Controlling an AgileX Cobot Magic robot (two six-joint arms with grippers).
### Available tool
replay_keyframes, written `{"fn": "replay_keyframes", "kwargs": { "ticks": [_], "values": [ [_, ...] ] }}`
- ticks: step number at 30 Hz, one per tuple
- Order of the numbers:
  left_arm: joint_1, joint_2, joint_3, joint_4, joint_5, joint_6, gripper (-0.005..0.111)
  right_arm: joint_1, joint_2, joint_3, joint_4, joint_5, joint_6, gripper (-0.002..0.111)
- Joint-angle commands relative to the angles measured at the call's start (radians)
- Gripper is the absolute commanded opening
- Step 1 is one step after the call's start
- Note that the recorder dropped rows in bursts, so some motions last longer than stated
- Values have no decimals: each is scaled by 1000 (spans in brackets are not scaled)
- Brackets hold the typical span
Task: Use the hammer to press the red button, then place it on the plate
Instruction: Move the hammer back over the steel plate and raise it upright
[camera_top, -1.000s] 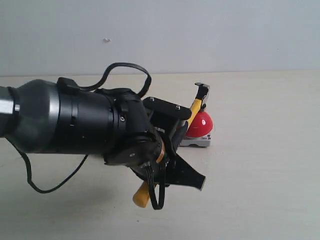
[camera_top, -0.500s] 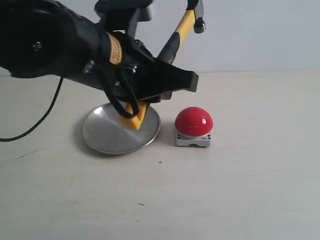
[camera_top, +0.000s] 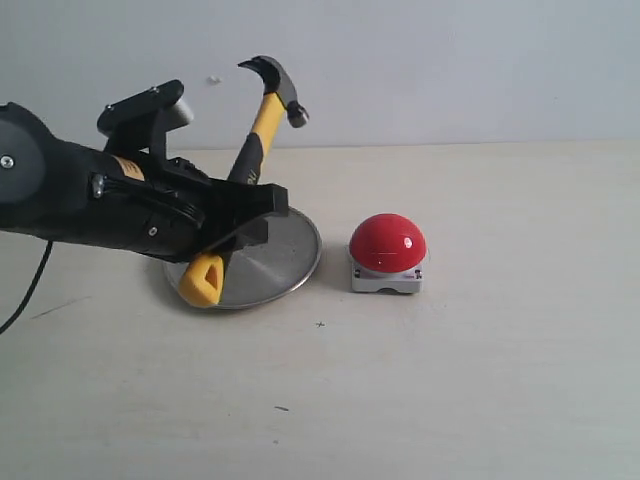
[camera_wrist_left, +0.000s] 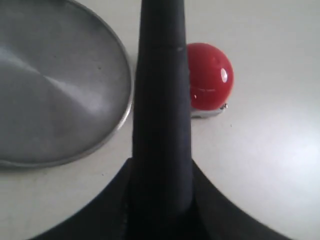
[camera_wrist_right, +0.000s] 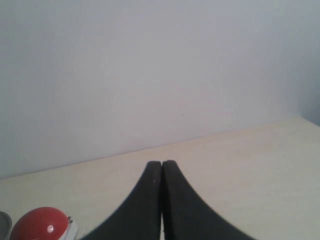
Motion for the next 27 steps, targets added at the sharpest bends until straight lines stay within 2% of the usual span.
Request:
{"fn": "replay_keyframes", "kwargs": {
  "ticks": [1, 5, 13, 16, 19, 21, 24, 27],
  "values": [
    [3, -25, 10, -15, -208, 28, 0, -5, -4, 4, -2, 4, -5, 0],
    [-12, -25, 21, 74, -295, 21, 0, -5, -4, 4, -2, 4, -5, 0],
    [-20, -25, 21, 102, -453, -2, 0, -5, -4, 4, -2, 4, -5, 0],
    [-35, -25, 21, 184, -533, -2, 0, -5, -4, 4, -2, 4, -5, 0],
    [-28, -25, 21, 203, -548, -51, 0, -5, -4, 4, -2, 4, -5, 0],
    [-27, -25, 43, 203, -600, -108, 0, -5, -4, 4, -2, 4, -5, 0],
    [-29, -26, 141, 234, -749, -247, 0, -5, -4, 4, -2, 4, -5, 0],
    [2, -26, 205, 491, -810, -479, 0, -5, -4, 4, -2, 4, -5, 0]
  ]
}}
